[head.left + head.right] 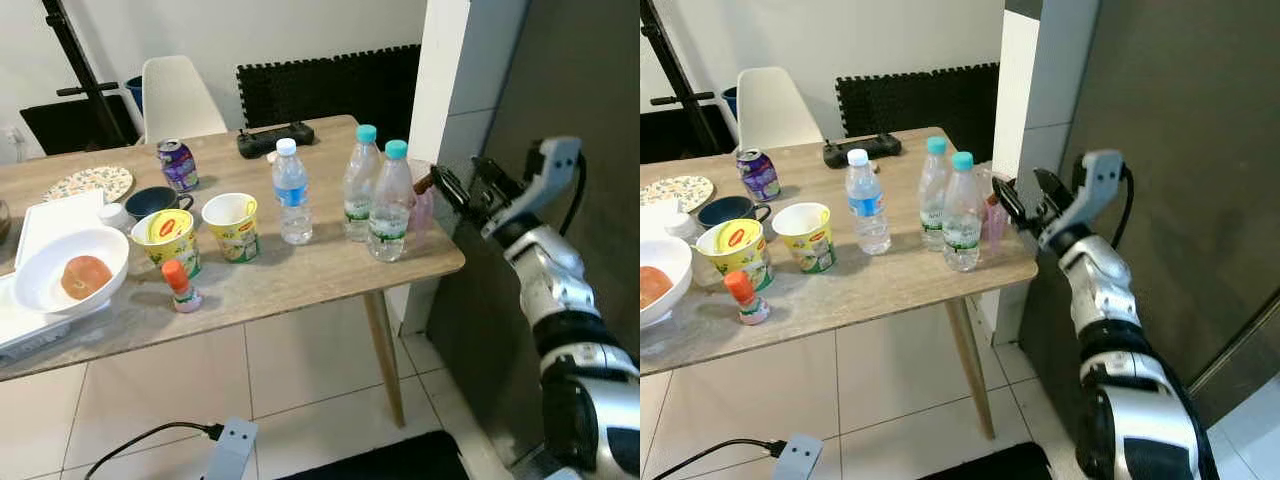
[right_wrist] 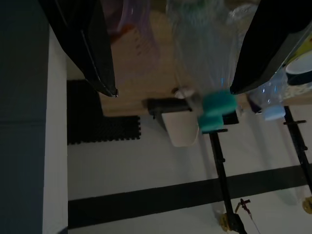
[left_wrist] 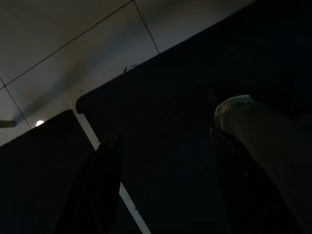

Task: Restocking fridge

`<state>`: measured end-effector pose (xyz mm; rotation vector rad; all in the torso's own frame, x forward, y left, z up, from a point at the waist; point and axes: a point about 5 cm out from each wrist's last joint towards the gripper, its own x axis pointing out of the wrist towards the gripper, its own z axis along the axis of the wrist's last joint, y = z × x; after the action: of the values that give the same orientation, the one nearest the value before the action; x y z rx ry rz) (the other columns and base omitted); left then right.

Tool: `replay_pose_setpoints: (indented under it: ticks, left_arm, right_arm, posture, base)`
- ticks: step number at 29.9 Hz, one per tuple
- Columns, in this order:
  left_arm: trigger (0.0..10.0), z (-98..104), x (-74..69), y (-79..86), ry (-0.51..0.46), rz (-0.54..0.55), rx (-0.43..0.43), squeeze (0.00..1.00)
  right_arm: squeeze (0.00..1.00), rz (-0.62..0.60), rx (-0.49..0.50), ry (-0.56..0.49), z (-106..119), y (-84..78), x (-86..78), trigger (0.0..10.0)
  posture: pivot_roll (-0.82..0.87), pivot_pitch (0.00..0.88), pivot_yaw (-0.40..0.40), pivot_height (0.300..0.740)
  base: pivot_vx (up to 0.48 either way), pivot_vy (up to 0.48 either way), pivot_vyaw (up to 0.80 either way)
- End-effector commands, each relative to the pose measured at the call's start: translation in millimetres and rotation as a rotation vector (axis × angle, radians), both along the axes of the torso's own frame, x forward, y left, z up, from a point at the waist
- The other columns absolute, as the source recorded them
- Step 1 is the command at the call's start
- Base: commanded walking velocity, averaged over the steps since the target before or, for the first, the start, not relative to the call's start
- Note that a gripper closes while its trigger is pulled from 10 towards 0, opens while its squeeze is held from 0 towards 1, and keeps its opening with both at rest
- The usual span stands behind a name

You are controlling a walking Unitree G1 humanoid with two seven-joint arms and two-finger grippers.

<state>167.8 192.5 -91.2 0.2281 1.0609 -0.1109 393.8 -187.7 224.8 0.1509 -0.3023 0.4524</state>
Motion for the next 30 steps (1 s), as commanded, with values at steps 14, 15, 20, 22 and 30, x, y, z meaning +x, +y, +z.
replay_pose_setpoints:
  ticks: [14, 15, 20, 22, 30]
  left_arm:
    - [10.0, -2.7, -6.7, 1.1, 0.017, 0.012, 0.000, 0.00]
    - [10.0, -2.8, -6.8, 0.8, 0.017, 0.012, -0.001, 0.00]
    - [10.0, -3.1, -7.2, -0.4, 0.017, 0.015, -0.004, 0.00]
    - [10.0, -3.4, -7.9, -0.6, 0.018, 0.018, -0.005, 0.00]
    - [10.0, -4.7, -11.9, 1.6, 0.027, 0.026, 0.000, 0.00]
  right_arm:
    - [0.00, 0.025, -0.076, -0.014, 28.4, 41.6, 16.9, 10.0]
    - [0.00, 0.024, -0.085, -0.008, 27.8, 45.2, 17.5, 10.0]
    - [0.00, 0.022, -0.124, 0.030, 22.3, 60.8, 19.5, 10.0]
    - [0.00, 0.017, -0.138, 0.045, 20.0, 64.4, 20.3, 10.0]
    - [0.00, -0.023, -0.143, 0.062, 22.7, 64.6, 22.9, 10.0]
  posture:
    - [0.00, 0.000, 0.006, 0.740]
    - [0.00, 0.000, 0.006, 0.740]
    - [0.01, 0.000, -0.001, 0.740]
    - [0.02, 0.000, -0.004, 0.740]
    - [0.03, 0.000, -0.008, 0.740]
  base:
    - [0.000, 0.000, 0.00]
    - [0.000, 0.000, 0.00]
    - [0.000, 0.000, 0.00]
    - [0.000, 0.000, 0.00]
    - [0.000, 0.000, 0.00]
